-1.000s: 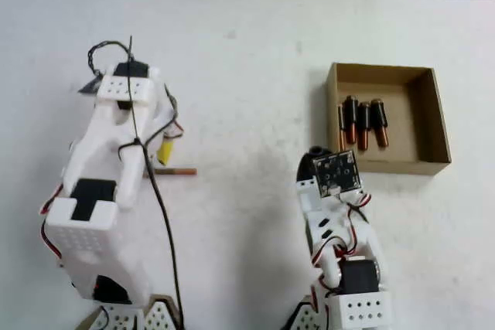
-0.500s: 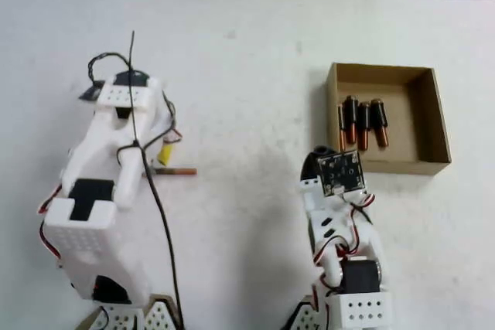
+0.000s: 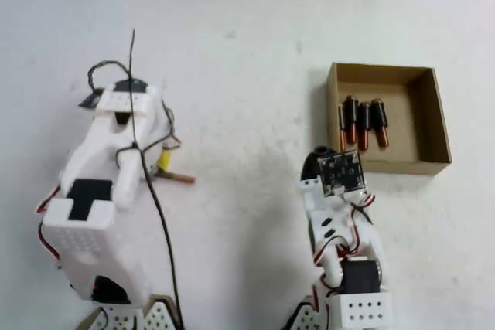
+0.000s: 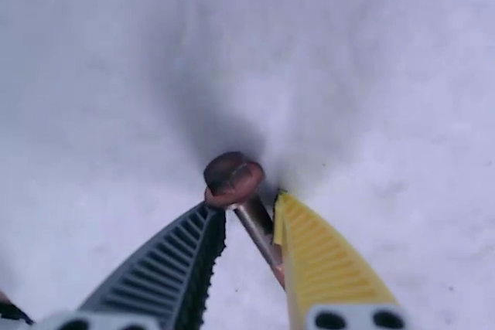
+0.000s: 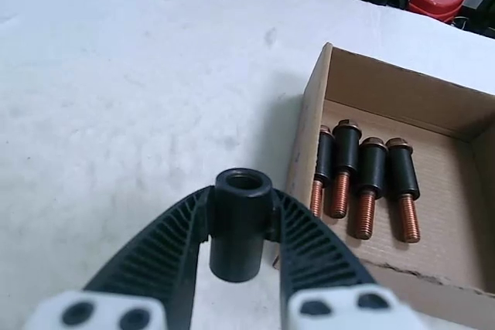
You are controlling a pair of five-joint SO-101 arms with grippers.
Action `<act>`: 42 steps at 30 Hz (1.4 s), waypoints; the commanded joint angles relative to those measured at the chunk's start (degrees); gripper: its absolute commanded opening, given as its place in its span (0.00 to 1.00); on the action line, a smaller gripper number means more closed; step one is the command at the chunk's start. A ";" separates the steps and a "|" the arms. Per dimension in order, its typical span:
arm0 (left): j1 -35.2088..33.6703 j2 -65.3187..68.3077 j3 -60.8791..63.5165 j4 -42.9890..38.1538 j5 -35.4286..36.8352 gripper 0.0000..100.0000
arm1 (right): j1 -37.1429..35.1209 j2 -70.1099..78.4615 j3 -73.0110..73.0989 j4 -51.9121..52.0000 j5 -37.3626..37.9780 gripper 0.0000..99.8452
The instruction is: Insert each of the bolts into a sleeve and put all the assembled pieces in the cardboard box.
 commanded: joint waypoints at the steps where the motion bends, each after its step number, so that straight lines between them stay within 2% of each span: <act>1: -1.10 -0.66 0.18 -1.32 0.53 0.13 | 0.92 -0.84 0.35 -1.19 0.09 0.02; 12: -3.91 -0.66 0.09 -1.23 0.53 0.13 | 0.84 -0.84 0.35 -1.10 0.09 0.02; 29: -3.47 -0.66 0.70 -1.05 0.53 0.13 | 0.92 -0.84 0.88 -1.19 0.09 0.02; 35: -3.47 -0.57 1.32 -1.14 0.26 0.03 | 0.84 -0.84 0.88 -1.19 0.09 0.02; 42: -3.47 -0.57 1.32 -1.23 0.18 0.03 | 0.84 -0.84 0.88 -1.01 0.09 0.02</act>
